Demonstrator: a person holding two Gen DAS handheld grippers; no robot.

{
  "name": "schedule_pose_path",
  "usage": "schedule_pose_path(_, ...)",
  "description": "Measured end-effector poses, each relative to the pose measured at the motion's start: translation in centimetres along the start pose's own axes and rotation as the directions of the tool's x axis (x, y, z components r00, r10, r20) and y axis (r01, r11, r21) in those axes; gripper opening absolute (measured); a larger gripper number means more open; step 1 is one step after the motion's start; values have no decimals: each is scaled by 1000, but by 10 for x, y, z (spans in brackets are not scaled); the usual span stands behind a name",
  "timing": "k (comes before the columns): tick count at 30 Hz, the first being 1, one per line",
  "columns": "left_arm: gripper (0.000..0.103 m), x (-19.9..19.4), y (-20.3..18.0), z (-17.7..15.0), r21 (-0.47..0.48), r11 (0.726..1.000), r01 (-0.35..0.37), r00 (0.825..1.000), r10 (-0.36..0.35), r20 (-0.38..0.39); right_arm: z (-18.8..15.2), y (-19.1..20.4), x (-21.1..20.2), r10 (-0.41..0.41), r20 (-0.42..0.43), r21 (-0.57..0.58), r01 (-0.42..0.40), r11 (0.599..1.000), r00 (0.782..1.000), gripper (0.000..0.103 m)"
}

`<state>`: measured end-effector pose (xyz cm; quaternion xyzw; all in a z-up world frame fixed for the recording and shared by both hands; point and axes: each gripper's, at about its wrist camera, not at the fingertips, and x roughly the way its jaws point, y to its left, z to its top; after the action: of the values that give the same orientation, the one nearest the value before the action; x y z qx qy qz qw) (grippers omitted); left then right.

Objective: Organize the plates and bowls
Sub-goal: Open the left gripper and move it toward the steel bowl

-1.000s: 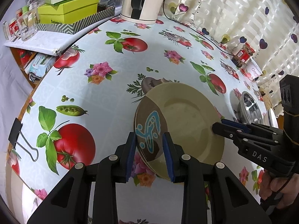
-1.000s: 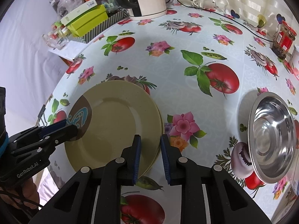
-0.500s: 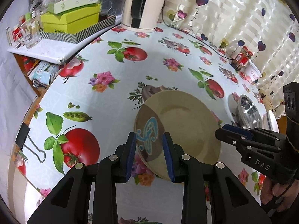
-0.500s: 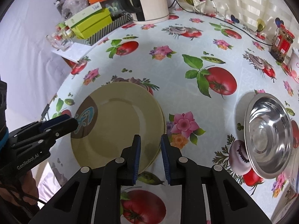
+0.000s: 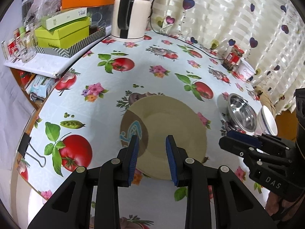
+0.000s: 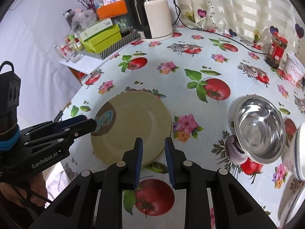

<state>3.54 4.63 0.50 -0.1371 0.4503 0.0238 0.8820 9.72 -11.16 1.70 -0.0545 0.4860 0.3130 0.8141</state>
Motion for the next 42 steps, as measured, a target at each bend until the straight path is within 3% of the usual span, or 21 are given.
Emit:
schedule_pose_path(24, 29, -4, -44, -10, 92, 994, 63, 998, -61, -19, -33, -13, -40, -44, 56, 32, 42, 999, 997, 24)
schedule_pose_path(42, 29, 6, -85, -4, 162, 979, 127, 991, -121, -49, -42, -46, -56, -90, 82, 96, 82, 992, 993, 35)
